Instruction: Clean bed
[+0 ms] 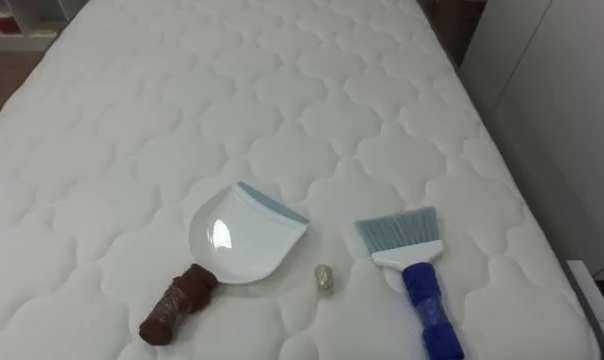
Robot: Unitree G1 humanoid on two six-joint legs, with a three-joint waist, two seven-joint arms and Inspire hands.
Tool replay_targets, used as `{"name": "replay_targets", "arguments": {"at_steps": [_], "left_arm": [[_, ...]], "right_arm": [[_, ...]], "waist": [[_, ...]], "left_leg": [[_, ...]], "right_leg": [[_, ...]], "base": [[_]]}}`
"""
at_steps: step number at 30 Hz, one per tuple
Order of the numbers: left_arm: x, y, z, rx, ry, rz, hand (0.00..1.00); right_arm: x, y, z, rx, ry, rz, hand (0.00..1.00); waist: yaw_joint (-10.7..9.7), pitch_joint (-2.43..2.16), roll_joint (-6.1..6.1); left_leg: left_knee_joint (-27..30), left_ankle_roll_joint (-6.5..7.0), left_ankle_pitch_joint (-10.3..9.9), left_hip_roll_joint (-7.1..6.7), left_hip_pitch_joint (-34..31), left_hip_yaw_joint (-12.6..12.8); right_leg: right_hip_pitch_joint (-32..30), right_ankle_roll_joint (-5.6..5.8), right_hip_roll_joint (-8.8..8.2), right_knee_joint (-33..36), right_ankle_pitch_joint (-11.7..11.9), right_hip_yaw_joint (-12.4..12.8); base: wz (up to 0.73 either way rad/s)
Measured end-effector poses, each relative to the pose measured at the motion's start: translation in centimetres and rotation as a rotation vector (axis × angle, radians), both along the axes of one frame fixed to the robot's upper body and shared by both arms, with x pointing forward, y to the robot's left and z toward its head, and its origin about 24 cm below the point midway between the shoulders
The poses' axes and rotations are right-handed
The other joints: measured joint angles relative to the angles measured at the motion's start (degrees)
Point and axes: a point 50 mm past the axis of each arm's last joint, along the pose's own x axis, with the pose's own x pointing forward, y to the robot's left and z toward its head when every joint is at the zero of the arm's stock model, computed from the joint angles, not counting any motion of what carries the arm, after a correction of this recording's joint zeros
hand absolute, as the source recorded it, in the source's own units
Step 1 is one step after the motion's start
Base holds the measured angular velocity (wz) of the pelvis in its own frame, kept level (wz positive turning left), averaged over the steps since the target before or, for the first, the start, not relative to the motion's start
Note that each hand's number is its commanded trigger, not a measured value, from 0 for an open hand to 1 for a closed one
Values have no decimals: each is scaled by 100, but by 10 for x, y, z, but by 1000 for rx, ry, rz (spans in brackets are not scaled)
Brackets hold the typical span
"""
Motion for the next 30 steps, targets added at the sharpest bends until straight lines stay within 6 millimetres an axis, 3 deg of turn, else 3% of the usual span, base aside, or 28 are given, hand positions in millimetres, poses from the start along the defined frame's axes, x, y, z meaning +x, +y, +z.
{"name": "replay_targets", "arguments": {"at_steps": [6, 15, 21, 27, 30], "left_arm": [[1, 0, 0, 1, -11, 1, 0], [5, 7, 4, 109, -87, 8, 0], [19, 20, 12, 230, -221, 65, 0], [49, 27, 25, 326, -443, 133, 0], [75, 30, 40, 360, -597, 127, 0]], "right_arm": [[2, 0, 0, -13, -27, 3, 0], [7, -6, 2, -45, -89, -21, 0], [8, -10, 3, -76, -120, -26, 0], [13, -10, 4, -82, -165, -16, 0], [17, -11, 5, -78, -193, 4, 0]], "waist": [[1, -15, 40], [-1, 19, 92], [-1, -11, 58], [3, -21, -15], [7, -20, -44]], "left_leg": [[-1, 0, 0, -7, -4, -1], [-31, 6, -4, -28, -4, 25], [-6, 6, -3, -28, -90, 25], [-8, 6, -2, -30, -110, 20], [-10, 6, -3, -32, -130, 20]], "right_leg": [[0, 1, -12, 5, 0, -31], [-37, 25, -39, 29, -16, -43], [-115, 25, -38, 30, -10, -65], [-108, 26, -44, 27, -5, -121], [-114, 26, -45, 12, -5, -136]], "base": [[0], [0], [1], [5], [2]]}}
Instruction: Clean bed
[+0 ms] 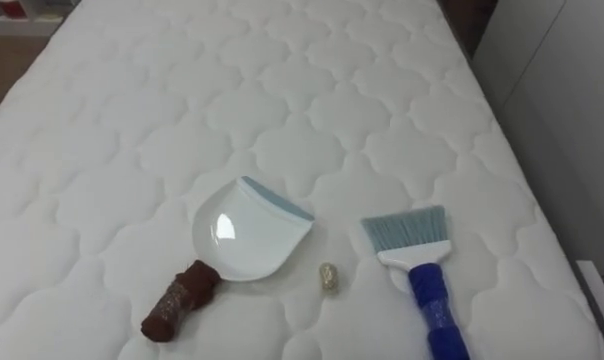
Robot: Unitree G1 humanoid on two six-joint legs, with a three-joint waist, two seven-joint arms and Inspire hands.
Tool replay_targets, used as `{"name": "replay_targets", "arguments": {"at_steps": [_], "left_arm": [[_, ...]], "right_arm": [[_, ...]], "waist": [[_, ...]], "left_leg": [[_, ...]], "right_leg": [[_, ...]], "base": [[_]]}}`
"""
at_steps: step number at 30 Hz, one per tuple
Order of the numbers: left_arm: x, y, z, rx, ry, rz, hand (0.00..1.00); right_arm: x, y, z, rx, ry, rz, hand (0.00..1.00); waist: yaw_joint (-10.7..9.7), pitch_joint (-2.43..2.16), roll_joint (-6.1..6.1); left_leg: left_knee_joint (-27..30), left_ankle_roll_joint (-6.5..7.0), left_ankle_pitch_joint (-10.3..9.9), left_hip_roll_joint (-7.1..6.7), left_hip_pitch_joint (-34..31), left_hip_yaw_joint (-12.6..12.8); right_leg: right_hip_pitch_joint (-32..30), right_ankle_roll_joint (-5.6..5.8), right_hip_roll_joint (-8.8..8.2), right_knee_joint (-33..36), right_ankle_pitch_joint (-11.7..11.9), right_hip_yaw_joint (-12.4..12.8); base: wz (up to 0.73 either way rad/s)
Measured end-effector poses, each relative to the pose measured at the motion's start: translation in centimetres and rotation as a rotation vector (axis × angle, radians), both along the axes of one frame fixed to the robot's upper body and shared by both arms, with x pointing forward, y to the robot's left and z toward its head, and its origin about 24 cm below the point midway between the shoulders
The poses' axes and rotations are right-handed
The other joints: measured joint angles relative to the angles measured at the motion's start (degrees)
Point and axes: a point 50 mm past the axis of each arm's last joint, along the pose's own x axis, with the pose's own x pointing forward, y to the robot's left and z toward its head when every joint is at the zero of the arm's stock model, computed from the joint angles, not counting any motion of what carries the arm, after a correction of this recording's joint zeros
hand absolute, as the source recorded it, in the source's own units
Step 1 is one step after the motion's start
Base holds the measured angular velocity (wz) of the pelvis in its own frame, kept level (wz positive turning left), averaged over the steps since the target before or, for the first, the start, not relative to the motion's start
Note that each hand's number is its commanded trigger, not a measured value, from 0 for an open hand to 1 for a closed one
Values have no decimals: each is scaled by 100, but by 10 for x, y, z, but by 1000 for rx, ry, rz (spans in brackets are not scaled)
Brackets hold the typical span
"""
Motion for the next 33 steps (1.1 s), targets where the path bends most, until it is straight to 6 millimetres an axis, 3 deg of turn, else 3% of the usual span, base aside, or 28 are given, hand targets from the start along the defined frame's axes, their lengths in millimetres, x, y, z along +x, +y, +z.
{"name": "replay_targets", "arguments": {"at_steps": [5, 11, 17, 25, 33], "left_arm": [[42, -1, 34, 93, -293, -49, 0], [61, -9, 51, 97, -415, -97, 0], [81, -20, 59, 85, -490, -139, 0], [92, -26, 63, 88, -511, -171, 0], [101, -35, 52, 69, -453, -219, 0]], "right_arm": [[5, -3, 2, 3, -41, -4, 0], [6, -3, 3, 10, -64, -16, 0], [4, -4, 2, 6, -62, -35, 0], [1, -5, 2, 5, -38, -91, 0], [28, -2, 4, 17, -95, -78, 0]], "waist": [[-45, -1, 2], [-160, 4, 7], [-185, 25, 26], [-191, 23, 79], [-309, 45, 159]], "left_leg": [[0, 1, 1, -5, -72, 1], [1, 1, 1, -4, -80, 1], [1, 1, 1, -2, -77, -6], [55, 1, 1, 6, -277, 5], [250, 10, 7, 24, -776, -4]], "right_leg": [[-40, 3, -10, 3, 2, -25], [-28, 5, -4, 1, 3, -24], [-25, 5, -7, 6, 5, -27], [-192, 4, -10, 23, 42, -112], [-681, -22, -26, 204, 73, -152]], "base": [[1], [-1], [-1], [2], [1]]}}
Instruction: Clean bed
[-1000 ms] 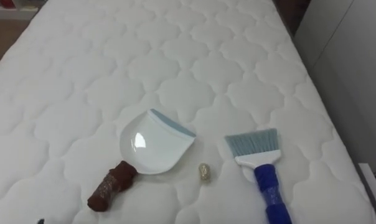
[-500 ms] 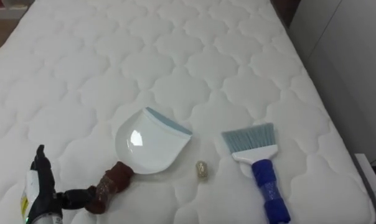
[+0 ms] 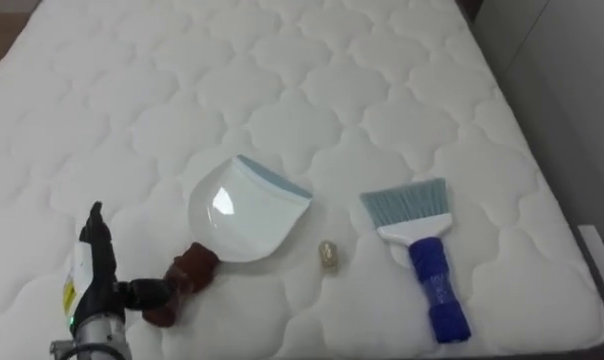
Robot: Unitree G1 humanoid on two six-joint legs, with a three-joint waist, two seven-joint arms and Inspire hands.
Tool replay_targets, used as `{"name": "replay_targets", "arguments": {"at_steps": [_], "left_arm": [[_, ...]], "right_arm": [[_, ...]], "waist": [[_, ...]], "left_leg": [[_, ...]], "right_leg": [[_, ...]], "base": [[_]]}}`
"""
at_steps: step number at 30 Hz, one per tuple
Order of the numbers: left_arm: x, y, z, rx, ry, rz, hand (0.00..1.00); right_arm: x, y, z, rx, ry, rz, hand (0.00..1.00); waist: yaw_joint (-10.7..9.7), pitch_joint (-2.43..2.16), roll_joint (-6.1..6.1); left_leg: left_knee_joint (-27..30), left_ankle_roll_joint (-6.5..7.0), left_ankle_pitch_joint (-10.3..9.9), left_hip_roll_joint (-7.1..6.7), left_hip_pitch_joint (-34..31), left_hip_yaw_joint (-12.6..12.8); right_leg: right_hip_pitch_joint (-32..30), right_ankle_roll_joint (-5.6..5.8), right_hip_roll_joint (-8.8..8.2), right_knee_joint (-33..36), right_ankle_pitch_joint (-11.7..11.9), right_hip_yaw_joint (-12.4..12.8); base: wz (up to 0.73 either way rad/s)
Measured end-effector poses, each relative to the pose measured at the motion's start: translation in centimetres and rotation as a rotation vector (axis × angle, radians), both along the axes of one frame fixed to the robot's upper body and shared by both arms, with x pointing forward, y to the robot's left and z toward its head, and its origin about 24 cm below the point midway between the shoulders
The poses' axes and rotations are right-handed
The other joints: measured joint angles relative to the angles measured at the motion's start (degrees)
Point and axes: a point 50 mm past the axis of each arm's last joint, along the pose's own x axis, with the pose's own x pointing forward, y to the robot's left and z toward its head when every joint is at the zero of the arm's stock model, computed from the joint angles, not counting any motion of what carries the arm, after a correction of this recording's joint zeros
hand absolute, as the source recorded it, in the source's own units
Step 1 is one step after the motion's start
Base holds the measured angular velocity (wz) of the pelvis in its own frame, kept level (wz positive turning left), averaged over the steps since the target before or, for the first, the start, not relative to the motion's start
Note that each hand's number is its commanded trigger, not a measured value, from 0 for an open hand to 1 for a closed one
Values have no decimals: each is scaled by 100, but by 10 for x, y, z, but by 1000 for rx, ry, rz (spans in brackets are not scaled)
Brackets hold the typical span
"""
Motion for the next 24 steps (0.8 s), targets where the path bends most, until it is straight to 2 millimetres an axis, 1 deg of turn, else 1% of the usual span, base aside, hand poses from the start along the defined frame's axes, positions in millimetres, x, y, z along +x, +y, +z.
{"name": "replay_targets", "arguments": {"at_steps": [2, 6, 8, 9, 10, 11, 15, 17, 19, 24], "left_arm": [[6, 0, -6, -7, 37, -3, 0], [8, 1, -15, -17, 100, -3, 0], [14, 0, -15, -25, 105, -11, 0], [16, -1, -14, -25, 105, -12, 0], [20, -1, -15, -26, 113, -12, 0], [21, -1, -17, -26, 124, -11, 0], [21, -3, -19, -26, 142, -21, 0], [20, -3, -20, -26, 147, -19, 0], [20, -3, -21, -28, 149, -17, 0], [32, -5, -15, -27, 122, -26, 0]], "right_arm": [[6, 0, 1, 11, -21, -31, 0], [12, 3, 1, 34, -31, -18, 0], [18, 4, 2, 39, -40, -9, 0], [19, 4, 2, 41, -43, -11, 0], [18, 5, 2, 45, -40, -14, 0], [23, 6, 3, 47, -45, 1, 0], [26, 7, 3, 52, -45, 15, 0], [31, 8, 4, 55, -53, 20, 0], [34, 8, 5, 56, -62, 23, 0], [40, 9, 6, 56, -75, 22, 0]], "waist": [[0, 7, -12], [-8, 12, -33], [-5, 35, -67], [-4, 40, -76], [-4, 56, -100], [-13, 67, -122], [-75, 69, -155], [-140, 70, -155], [-156, 70, -155], [-148, 77, -141]], "left_leg": [[16, 10, 17, 11, -110, 2], [94, 10, 18, 37, -275, 17], [140, 8, 19, 43, -431, 18], [166, 8, 19, 45, -485, 20], [185, 8, 19, 50, -553, 20], [206, 8, 19, 48, -614, 21], [302, 9, 18, 59, -838, 23], [362, 9, 19, 60, -996, 22], [373, 9, 19, 61, -1052, 21], [415, 9, 19, 65, -1149, 23]], "right_leg": [[-111, -25, 0, 12, 16, -19], [-283, -29, -2, 95, 18, -24], [-455, -32, -9, 166, 20, -21], [-516, -33, -12, 193, 20, -21], [-577, -41, -13, 204, 25, -20], [-628, -49, -13, 209, 30, -19], [-838, -52, -26, 279, 32, -25], [-976, -59, -34, 310, 37, -28], [-1035, -60, -35, 329, 37, -28], [-1144, -64, -42, 384, 40, -27]], "base": [[0], [-3], [0], [0], [0], [0], [0], [0], [0], [0]]}}
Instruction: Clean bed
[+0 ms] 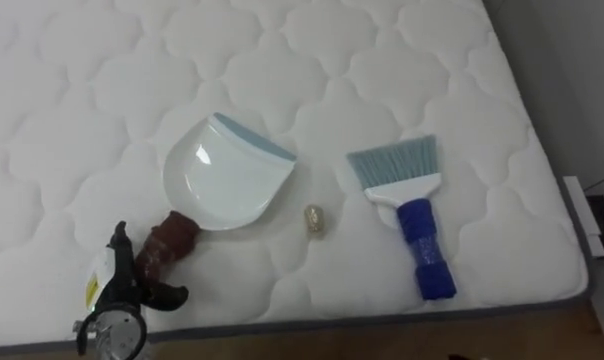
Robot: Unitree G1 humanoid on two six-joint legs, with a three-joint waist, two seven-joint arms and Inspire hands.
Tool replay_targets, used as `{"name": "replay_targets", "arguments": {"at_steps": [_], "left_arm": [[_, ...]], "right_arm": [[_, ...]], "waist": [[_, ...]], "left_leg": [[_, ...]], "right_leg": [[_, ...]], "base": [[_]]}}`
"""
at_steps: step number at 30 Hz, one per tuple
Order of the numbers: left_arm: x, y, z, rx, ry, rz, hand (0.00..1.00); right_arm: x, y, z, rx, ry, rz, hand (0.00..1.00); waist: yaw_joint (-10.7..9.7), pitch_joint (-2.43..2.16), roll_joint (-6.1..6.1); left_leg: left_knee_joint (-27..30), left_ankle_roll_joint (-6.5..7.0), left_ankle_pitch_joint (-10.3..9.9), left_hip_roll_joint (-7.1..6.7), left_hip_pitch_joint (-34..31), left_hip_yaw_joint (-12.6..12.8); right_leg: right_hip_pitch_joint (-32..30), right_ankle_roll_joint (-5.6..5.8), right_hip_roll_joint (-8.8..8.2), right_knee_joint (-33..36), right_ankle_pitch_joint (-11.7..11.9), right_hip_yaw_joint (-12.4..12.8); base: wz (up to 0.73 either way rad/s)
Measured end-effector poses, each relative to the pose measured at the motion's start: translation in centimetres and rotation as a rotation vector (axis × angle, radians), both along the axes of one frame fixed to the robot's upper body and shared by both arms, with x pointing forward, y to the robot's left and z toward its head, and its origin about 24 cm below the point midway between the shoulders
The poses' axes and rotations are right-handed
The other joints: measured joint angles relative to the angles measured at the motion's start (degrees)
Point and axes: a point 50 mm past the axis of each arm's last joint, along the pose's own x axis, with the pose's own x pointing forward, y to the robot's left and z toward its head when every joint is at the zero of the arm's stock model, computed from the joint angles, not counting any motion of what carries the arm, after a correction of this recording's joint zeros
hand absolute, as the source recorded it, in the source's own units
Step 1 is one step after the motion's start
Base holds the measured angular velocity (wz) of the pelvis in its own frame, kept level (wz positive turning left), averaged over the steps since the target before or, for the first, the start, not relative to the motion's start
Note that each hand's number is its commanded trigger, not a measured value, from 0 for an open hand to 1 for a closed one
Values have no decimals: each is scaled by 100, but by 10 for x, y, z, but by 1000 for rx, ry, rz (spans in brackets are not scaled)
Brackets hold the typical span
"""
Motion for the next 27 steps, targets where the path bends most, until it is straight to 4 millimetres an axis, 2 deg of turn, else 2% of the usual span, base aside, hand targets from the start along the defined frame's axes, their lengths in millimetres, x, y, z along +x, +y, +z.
{"name": "replay_targets", "arguments": {"at_steps": [6, 13, 14, 16, 27], "left_arm": [[12, -1, 3, -3, -3, 0, 0], [24, 5, 11, 14, -28, 18, 0], [25, 6, 11, 20, -29, 24, 0], [25, 7, 11, 25, -27, 28, 0], [34, 11, 22, 81, -90, 37, 0]], "right_arm": [[7, 1, 2, -7, -11, 14, 0], [18, 1, 5, -32, -46, 35, 0], [19, 1, 5, -40, -54, 33, 0], [20, 0, 6, -47, -63, 32, 0], [22, 1, 7, -65, -82, 24, 0]], "waist": [[-15, 19, 14], [-43, 82, 47], [-43, 109, 57], [-45, 132, 72], [-94, 138, 64]], "left_leg": [[62, 6, 3, -4, -121, 15], [190, 6, 3, 3, -440, 1], [193, 6, 4, 1, -461, 2], [208, 7, 4, -1, -504, 4], [331, 18, 11, -3, -845, 1]], "right_leg": [[-127, -9, -17, 53, 7, -6], [-444, -20, -30, 195, 13, -20], [-472, -20, -38, 209, 13, -45], [-513, -20, -43, 220, 13, -49], [-836, -21, -78, 344, 13, -138]], "base": [[0], [0], [0], [0], [1]]}}
